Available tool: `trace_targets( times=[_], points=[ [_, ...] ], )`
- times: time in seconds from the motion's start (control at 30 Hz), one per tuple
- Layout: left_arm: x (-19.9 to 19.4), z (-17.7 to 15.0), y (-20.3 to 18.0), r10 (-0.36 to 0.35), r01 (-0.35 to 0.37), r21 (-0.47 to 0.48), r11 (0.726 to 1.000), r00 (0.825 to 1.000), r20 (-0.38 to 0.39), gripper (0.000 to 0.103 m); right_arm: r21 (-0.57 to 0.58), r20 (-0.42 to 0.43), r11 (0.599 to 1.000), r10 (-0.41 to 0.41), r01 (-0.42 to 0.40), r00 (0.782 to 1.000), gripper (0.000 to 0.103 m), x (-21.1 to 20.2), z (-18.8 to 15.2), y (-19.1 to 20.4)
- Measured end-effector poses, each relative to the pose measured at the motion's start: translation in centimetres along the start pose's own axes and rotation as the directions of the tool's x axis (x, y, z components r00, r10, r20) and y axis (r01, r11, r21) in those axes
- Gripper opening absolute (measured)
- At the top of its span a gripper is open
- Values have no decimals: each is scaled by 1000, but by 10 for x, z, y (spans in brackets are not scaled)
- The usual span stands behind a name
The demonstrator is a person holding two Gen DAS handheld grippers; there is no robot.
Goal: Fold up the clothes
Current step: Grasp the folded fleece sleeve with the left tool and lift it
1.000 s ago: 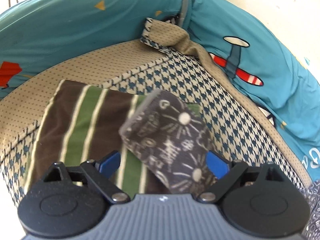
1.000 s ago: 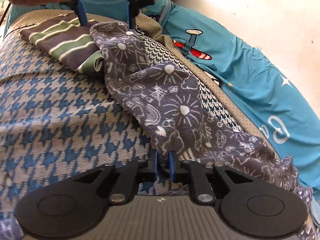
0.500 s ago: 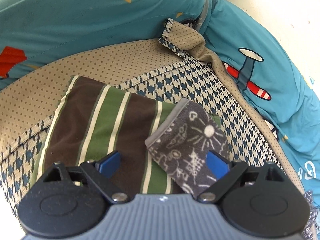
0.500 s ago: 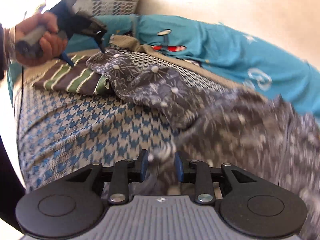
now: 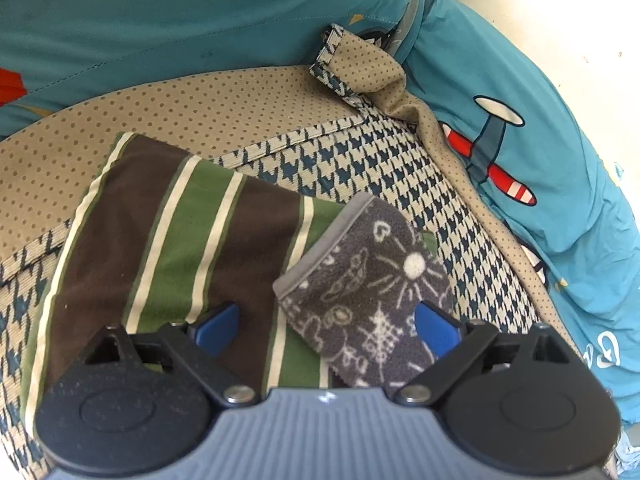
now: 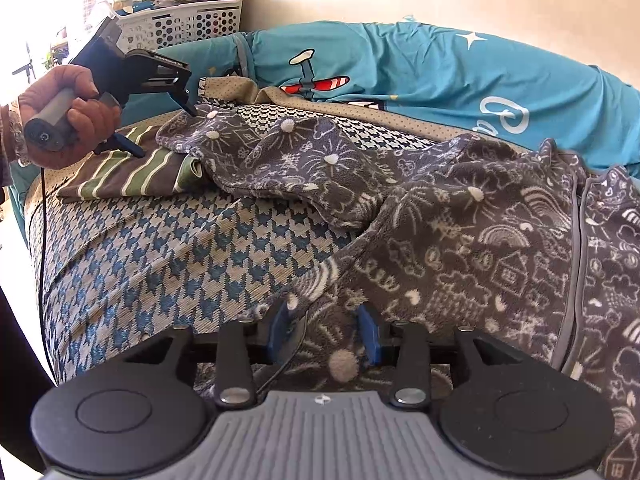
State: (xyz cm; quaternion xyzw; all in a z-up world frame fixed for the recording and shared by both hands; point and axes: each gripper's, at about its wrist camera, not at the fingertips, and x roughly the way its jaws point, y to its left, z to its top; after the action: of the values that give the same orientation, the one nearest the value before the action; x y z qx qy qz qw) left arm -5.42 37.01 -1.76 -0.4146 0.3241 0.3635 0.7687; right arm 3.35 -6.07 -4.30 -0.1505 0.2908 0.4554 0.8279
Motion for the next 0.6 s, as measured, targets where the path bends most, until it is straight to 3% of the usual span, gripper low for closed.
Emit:
trace_targets(
  times=[0.23,0.6],
  points=[
    [2,0,4,-66,67,-21,998,997,28,95,-33,1,999,-9,9,1000,44,4,-3,5],
    [-1,-1,11,-138,142,-76,987,989,51,59,-56,5,998,-13,13,1000,48,7,-5,7]
  ],
)
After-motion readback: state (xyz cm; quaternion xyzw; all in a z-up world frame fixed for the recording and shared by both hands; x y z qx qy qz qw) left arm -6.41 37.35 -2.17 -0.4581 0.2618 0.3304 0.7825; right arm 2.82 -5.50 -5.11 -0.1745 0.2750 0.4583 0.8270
